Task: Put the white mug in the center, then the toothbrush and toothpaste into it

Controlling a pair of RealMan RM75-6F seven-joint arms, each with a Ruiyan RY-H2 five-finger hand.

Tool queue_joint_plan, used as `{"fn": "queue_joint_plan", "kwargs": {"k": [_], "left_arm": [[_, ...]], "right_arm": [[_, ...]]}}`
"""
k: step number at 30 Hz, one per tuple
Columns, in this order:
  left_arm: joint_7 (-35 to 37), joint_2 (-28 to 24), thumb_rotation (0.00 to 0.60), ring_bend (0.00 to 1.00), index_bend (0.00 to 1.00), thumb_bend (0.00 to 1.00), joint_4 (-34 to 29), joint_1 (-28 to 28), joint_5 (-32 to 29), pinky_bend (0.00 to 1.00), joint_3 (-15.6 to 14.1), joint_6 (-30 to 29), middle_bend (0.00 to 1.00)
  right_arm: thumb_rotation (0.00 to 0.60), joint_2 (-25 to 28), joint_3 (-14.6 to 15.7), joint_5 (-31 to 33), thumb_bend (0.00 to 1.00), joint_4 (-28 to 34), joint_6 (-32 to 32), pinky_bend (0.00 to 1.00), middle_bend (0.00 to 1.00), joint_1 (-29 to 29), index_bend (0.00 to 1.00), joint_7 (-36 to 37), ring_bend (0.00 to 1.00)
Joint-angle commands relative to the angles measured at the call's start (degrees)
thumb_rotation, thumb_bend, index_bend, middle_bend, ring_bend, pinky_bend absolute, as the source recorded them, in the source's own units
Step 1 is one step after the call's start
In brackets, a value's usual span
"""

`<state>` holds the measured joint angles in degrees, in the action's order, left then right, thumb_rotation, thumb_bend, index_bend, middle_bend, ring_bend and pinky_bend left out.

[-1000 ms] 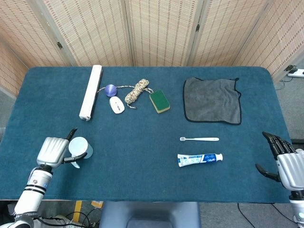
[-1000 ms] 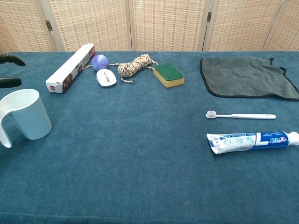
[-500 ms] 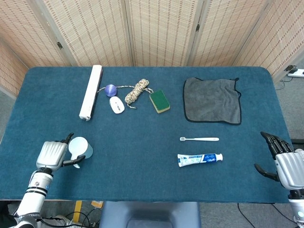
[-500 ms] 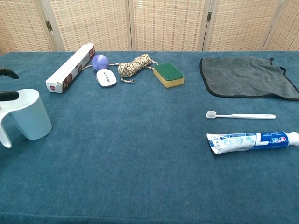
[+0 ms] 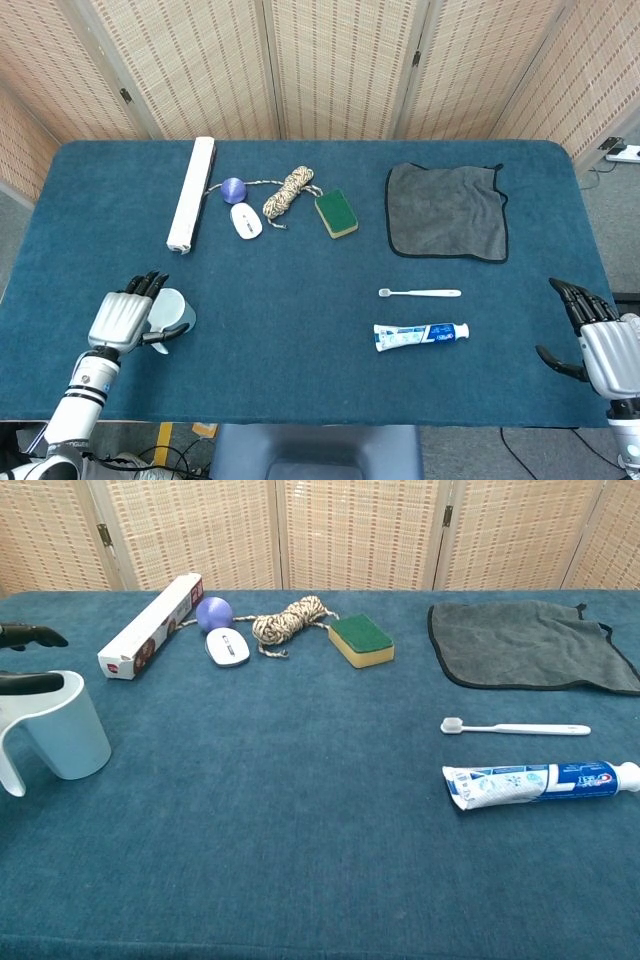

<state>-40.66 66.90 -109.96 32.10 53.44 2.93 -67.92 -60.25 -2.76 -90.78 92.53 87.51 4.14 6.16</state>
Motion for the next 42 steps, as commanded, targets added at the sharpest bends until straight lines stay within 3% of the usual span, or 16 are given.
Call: {"fn": "queue_joint_plan", "kwargs": {"k": [1,6,13,21,24,27,29,35,42], "left_arm": [[4.10,1.08,0.000,0.14,0.00,0.05,3.30,0.16,3.87,0.47,-0.22,2.15,0.08],[5.52,2.20,0.018,0.14,0.00,0.05,5.03,0.53,6.40,0.47,-0.63,3.19,0.06],[5.39,3.57,0.213,0.14,0.00,0.05,7.14,1.79,5.88,0.47,-0.79,5.72,0.06],[5.85,5.14,0.264,0.14,0.02,0.05,9.27,2.37,5.39,0.47,-0.84,6.76,0.06],[6.52,5.95,0.343,0.16,0.09,0.05,10.54,2.28,6.19,0.51,-0.60,6.12,0.06],[7.20,6.61,0.535,0.23,0.21,0.05,11.82,2.21,6.90,0.59,-0.44,5.79,0.08],[7.86,7.02,0.589,0.28,0.27,0.07,12.68,2.17,7.52,0.64,-0.30,5.62,0.13],[11.28,8.21,0.600,0.43,0.44,0.12,15.34,1.92,10.62,0.77,0.35,4.87,0.32],[13.43,7.99,0.600,0.48,0.47,0.12,16.21,2.89,13.73,0.80,0.88,6.04,0.39]], "right_arm": [[0.600,0.03,0.02,0.08,0.12,0.01,0.01,0.24,0.13,-0.05,0.05,0.02,0.16],[0.600,-0.05,0.01,0.38,0.12,-0.09,0.08,0.24,0.13,-0.22,0.05,0.13,0.16],[0.600,-0.12,0.06,0.57,0.12,-0.39,0.04,0.24,0.13,-0.33,0.05,0.38,0.16],[0.600,-0.15,0.00,0.88,0.12,-0.59,-0.13,0.24,0.13,-0.35,0.05,0.58,0.16],[0.600,-0.16,-0.02,0.92,0.12,-0.64,-0.20,0.24,0.13,-0.32,0.05,0.63,0.16],[0.600,-0.14,-0.03,1.00,0.12,-0.69,-0.25,0.24,0.13,-0.33,0.05,0.72,0.16],[0.600,-0.13,-0.03,1.08,0.12,-0.72,-0.33,0.24,0.13,-0.33,0.05,0.73,0.16],[0.600,-0.11,-0.05,1.16,0.12,-0.74,-0.39,0.24,0.13,-0.33,0.05,0.80,0.16],[0.600,0.03,-0.12,1.14,0.12,-0.57,-0.18,0.24,0.13,-0.41,0.05,0.77,0.16]]}}
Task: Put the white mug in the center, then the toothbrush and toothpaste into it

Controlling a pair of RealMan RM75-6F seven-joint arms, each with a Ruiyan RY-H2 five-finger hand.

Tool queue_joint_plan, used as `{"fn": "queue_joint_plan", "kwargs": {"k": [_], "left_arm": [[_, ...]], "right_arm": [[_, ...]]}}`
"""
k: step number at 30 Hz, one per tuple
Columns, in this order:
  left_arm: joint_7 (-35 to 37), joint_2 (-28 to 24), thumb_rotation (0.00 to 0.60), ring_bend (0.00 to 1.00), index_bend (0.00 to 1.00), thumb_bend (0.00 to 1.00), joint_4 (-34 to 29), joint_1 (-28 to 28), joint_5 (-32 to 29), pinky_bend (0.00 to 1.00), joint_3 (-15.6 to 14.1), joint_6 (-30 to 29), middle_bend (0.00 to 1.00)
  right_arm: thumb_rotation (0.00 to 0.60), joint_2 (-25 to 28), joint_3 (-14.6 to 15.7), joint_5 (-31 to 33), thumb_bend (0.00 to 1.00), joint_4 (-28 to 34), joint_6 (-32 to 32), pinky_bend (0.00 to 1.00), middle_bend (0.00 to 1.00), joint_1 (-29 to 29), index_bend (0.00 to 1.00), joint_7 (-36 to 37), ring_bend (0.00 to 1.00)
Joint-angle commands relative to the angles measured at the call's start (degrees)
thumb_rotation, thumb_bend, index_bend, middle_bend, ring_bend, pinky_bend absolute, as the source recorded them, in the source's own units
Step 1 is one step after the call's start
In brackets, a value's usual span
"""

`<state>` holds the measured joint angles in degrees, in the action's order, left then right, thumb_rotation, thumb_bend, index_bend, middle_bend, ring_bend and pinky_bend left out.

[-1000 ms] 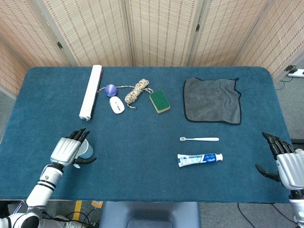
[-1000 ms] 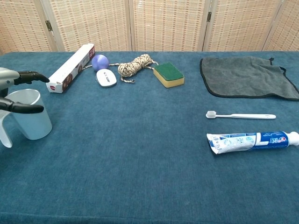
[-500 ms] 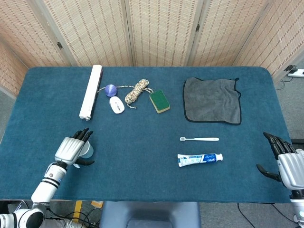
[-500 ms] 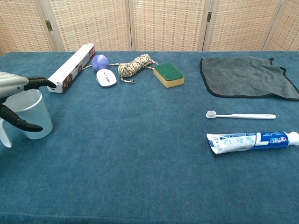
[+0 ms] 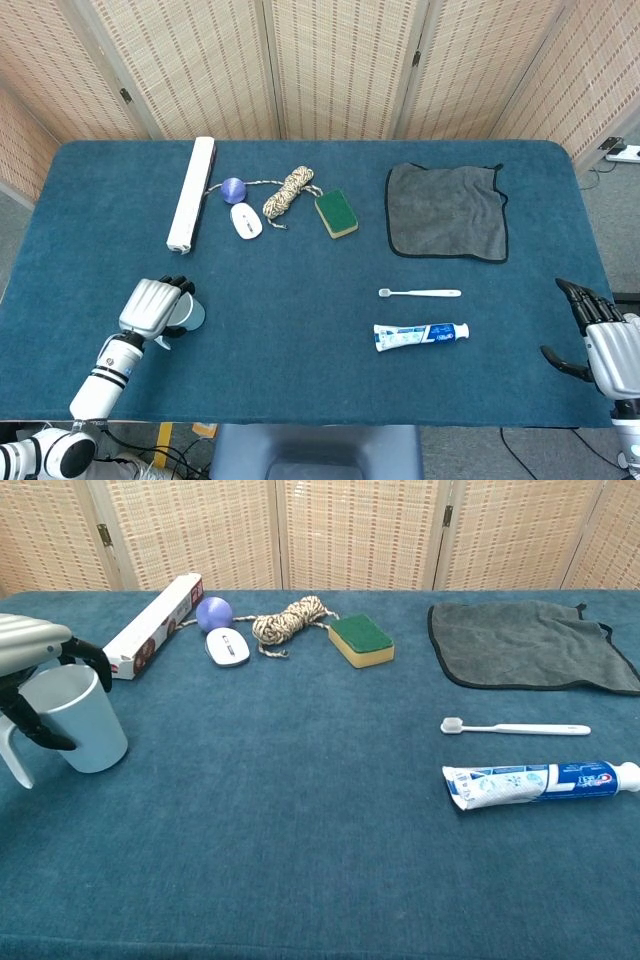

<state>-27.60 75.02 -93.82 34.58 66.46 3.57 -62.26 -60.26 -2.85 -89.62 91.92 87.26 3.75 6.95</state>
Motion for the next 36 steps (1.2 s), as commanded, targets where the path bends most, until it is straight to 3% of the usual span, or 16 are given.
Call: {"fn": "queue_joint_plan", "kwargs": {"k": [1,20,36], "left_arm": [[0.50,-0.26,0.600,0.48,0.47,0.12,0.00,0.75,1.28,0.80,0.41,0.67,0.40],[3.03,3.84,0.600,0.48,0.48,0.12,1.61,10.76,9.94,0.80,4.07,9.04,0.42],[0.39,12.48,0.600,0.48,0.47,0.12,5.98,19.29,5.61,0.80,7.72,14.98,0.43]], "right_arm": [[0.600,0.06,-0.03,-0.02,0.12,0.09,0.14,0.24,0.13,-0.06,0.05,-0.04,0.16],[0.600,0.40,-0.02,0.74,0.12,0.22,1.41,0.24,0.13,-1.35,0.05,0.26,0.16],[0.600,0.58,-0.08,1.24,0.12,-0.04,2.52,0.24,0.13,-2.54,0.05,0.87,0.16]]}}
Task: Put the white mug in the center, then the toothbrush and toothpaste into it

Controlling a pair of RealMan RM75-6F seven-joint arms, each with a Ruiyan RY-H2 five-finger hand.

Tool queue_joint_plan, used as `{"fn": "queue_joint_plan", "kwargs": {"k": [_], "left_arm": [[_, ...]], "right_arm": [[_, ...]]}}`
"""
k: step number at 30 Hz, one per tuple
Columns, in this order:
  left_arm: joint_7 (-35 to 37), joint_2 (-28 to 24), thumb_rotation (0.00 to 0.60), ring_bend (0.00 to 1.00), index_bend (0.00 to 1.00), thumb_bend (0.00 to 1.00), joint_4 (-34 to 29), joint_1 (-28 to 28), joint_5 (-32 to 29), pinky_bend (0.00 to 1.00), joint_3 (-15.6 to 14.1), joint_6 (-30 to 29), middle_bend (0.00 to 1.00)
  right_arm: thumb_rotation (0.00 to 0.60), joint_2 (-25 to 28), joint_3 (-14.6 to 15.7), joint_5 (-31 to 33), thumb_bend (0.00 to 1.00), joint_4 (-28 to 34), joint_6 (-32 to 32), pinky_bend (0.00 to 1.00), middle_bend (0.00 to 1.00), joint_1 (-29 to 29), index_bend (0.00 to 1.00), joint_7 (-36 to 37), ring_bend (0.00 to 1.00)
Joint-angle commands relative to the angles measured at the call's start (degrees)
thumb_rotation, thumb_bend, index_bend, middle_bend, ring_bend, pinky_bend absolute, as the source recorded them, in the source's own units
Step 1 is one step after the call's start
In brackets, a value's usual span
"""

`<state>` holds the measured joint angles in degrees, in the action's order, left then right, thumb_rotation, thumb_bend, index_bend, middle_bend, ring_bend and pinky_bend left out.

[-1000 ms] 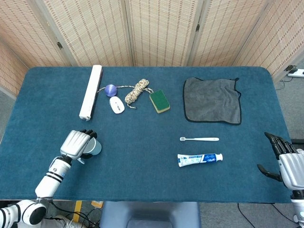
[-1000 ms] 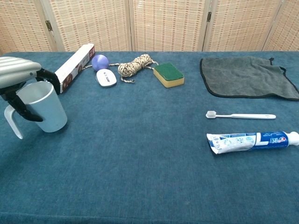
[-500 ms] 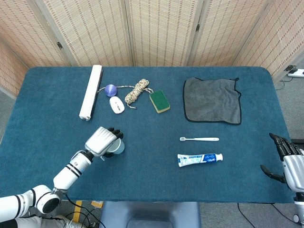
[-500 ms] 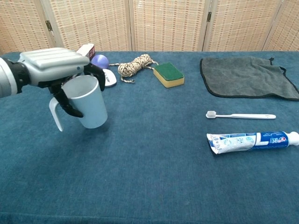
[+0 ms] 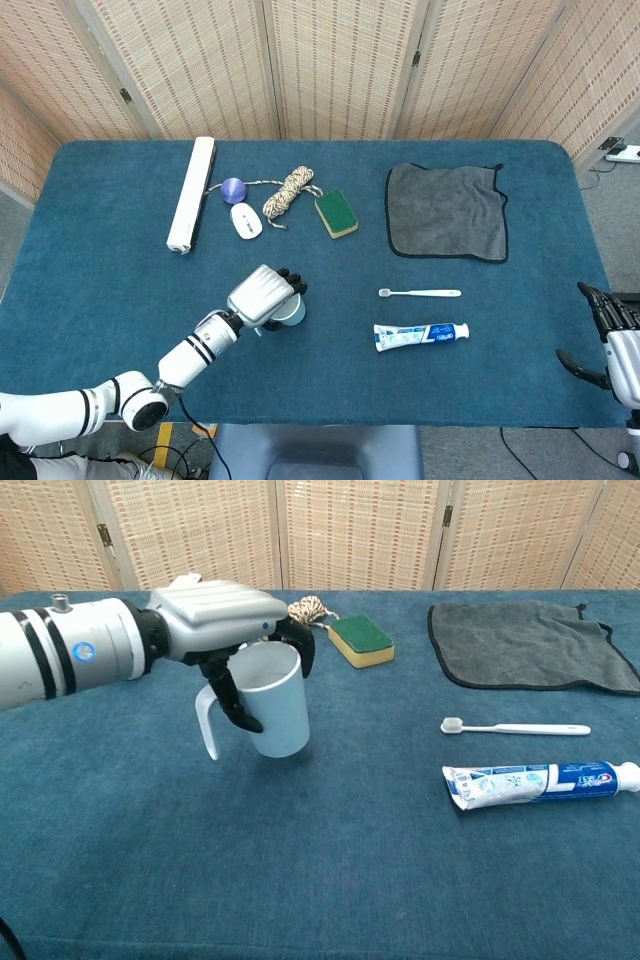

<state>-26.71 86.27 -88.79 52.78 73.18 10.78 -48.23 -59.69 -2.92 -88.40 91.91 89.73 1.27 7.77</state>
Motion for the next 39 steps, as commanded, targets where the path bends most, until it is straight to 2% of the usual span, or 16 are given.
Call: {"fn": "queue_joint_plan", "kwargs": {"k": [1,8,13,16,18,20,23,29,39], "left_arm": [[-0.67,1.82,0.600,0.48,0.47,0.12,1.43,1.50,-1.57,0.80,0.66,1.18,0.43],[-2.60,5.98,0.600,0.48,0.47,0.12,5.42,4.47,-5.46,0.80,1.68,2.51,0.43],[-3.90,7.46,0.600,0.48,0.47,0.12,6.71,6.08,-7.44,0.80,1.79,3.04,0.43],[-5.52,7.74,0.599,0.46,0.43,0.12,6.72,6.55,-9.00,0.80,1.57,2.70,0.43],[-7.01,7.59,0.561,0.41,0.35,0.12,6.07,6.75,-10.59,0.78,1.41,2.34,0.38],[-7.76,7.46,0.463,0.32,0.23,0.12,5.32,6.83,-11.60,0.73,1.41,1.76,0.27],[-8.80,7.02,0.388,0.22,0.15,0.11,4.12,6.90,-12.83,0.64,1.29,0.82,0.19],[-9.01,4.87,0.360,0.15,0.10,0.12,0.07,6.25,-13.32,0.55,0.72,-1.22,0.15],[-1.14,-4.21,0.372,0.15,0.11,0.11,-9.66,-0.76,-7.61,0.55,0.32,-10.51,0.14]], "right_arm": [[0.600,0.02,-0.03,0.03,0.12,-0.05,0.09,0.24,0.13,-0.10,0.05,0.11,0.16],[0.600,-0.17,-0.02,0.31,0.12,-0.58,0.40,0.24,0.13,-0.58,0.05,0.52,0.16],[0.600,-0.17,-0.09,0.51,0.12,-0.90,0.67,0.24,0.13,-0.92,0.05,0.98,0.16],[0.600,-0.28,-0.10,0.60,0.12,-1.21,0.66,0.24,0.13,-1.03,0.05,1.24,0.16],[0.600,-0.32,-0.15,0.71,0.12,-1.37,0.59,0.24,0.13,-1.07,0.05,1.37,0.16],[0.600,-0.34,-0.20,0.74,0.12,-1.47,0.58,0.24,0.13,-1.09,0.05,1.48,0.16],[0.600,-0.34,-0.27,0.64,0.12,-1.56,0.68,0.24,0.13,-1.11,0.05,1.58,0.16],[0.600,-0.29,-0.37,0.52,0.12,-1.53,0.84,0.24,0.13,-1.21,0.05,1.70,0.16],[0.600,0.96,-0.34,-0.71,0.12,-0.43,0.37,0.24,0.13,-0.62,0.05,1.38,0.16]]}}
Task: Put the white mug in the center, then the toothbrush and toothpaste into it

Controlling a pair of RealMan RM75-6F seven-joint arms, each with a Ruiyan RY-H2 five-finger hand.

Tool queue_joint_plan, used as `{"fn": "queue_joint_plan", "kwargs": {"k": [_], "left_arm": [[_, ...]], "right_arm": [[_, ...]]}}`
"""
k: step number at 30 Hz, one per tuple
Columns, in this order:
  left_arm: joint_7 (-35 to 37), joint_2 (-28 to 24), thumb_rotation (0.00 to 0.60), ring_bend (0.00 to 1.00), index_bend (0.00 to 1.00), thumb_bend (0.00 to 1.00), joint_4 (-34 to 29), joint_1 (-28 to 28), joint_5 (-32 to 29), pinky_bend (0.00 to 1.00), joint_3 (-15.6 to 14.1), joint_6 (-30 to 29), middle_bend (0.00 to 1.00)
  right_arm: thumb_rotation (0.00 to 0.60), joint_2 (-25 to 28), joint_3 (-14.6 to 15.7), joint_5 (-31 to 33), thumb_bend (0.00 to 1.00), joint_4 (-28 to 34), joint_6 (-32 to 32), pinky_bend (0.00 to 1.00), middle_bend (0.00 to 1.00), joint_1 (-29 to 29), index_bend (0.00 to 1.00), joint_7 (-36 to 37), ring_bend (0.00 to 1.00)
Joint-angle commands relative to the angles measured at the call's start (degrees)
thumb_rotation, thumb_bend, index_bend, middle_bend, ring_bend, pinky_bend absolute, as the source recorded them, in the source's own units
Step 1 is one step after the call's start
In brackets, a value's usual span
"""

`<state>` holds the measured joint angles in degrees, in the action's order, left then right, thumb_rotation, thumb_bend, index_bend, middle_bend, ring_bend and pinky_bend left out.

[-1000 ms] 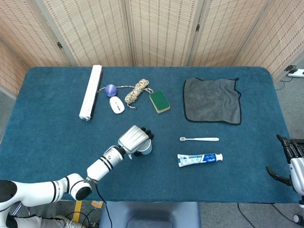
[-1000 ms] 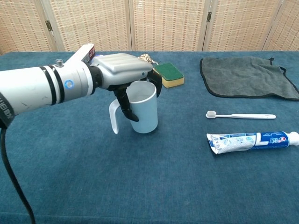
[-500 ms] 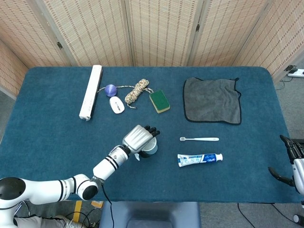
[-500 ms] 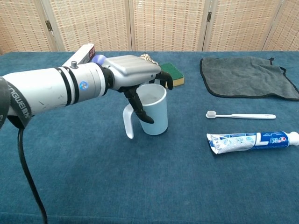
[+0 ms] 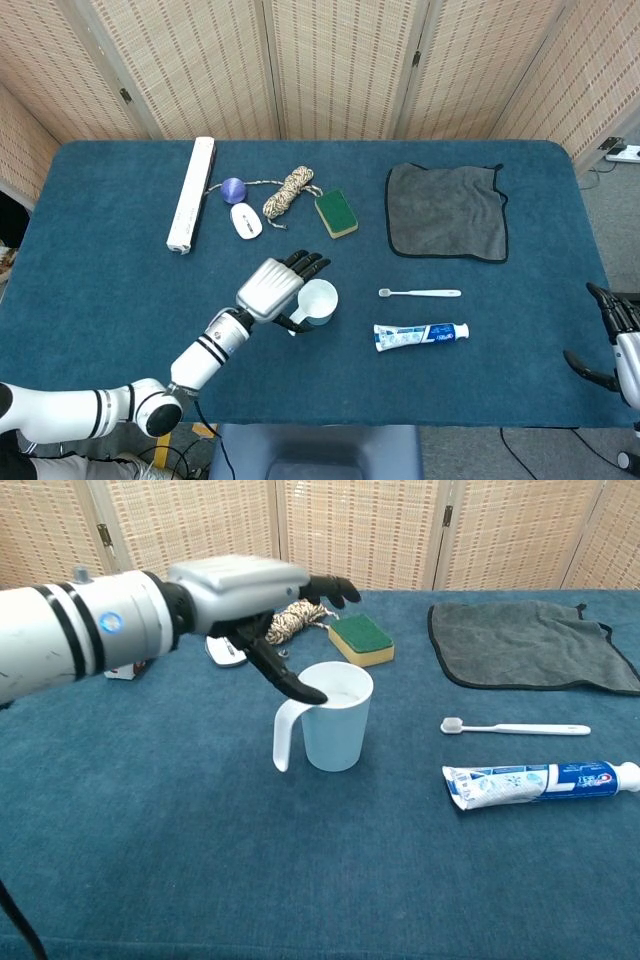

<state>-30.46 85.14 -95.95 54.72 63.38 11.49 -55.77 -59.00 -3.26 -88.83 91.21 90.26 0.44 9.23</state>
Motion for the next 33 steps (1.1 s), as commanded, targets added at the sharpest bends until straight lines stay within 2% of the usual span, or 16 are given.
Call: {"fn": "queue_joint_plan", "kwargs": {"k": [1,12,17,19,27,30,33], "left_arm": [[3.45,-4.13,0.374,0.15,0.12,0.11,-3.22,-3.59,2.60,0.55,-0.51,-3.89,0.14],[7.76,-16.34,0.418,0.15,0.14,0.11,-8.94,-14.97,4.80,0.55,-2.96,-15.49,0.14],[8.70,-19.89,0.571,0.15,0.16,0.11,-9.75,-20.30,5.18,0.55,-4.76,-20.09,0.14],[8.46,-21.20,0.600,0.15,0.16,0.11,-10.05,-22.26,4.94,0.55,-5.94,-20.98,0.14],[7.83,-22.11,0.600,0.15,0.19,0.11,-9.05,-28.87,5.87,0.56,-8.81,-25.94,0.14],[8.79,-22.14,0.600,0.15,0.19,0.11,-8.81,-30.61,6.15,0.56,-9.20,-26.76,0.14],[9.67,-22.52,0.600,0.15,0.20,0.11,-8.87,-31.88,6.25,0.56,-9.39,-26.87,0.14]], "right_arm": [[0.600,0.40,-0.01,-0.50,0.12,0.42,-0.23,0.24,0.13,0.36,0.05,-0.14,0.16],[0.600,1.77,-0.20,-3.89,0.13,2.51,-3.05,0.24,0.17,3.74,0.05,-2.61,0.18],[0.600,1.83,-0.32,-5.37,0.14,3.42,-5.71,0.27,0.25,6.21,0.10,-4.67,0.24],[0.600,1.97,-0.13,-5.89,0.15,3.92,-7.33,0.29,0.27,7.32,0.12,-5.40,0.26],[0.600,2.00,0.26,-7.10,0.15,5.98,-13.20,0.34,0.30,11.44,0.13,-9.21,0.31],[0.600,1.54,0.03,-6.96,0.15,6.80,-16.05,0.39,0.32,13.45,0.13,-11.20,0.37],[0.600,0.57,-0.31,-6.70,0.15,7.37,-19.12,0.49,0.35,15.72,0.13,-13.07,0.47]]}}
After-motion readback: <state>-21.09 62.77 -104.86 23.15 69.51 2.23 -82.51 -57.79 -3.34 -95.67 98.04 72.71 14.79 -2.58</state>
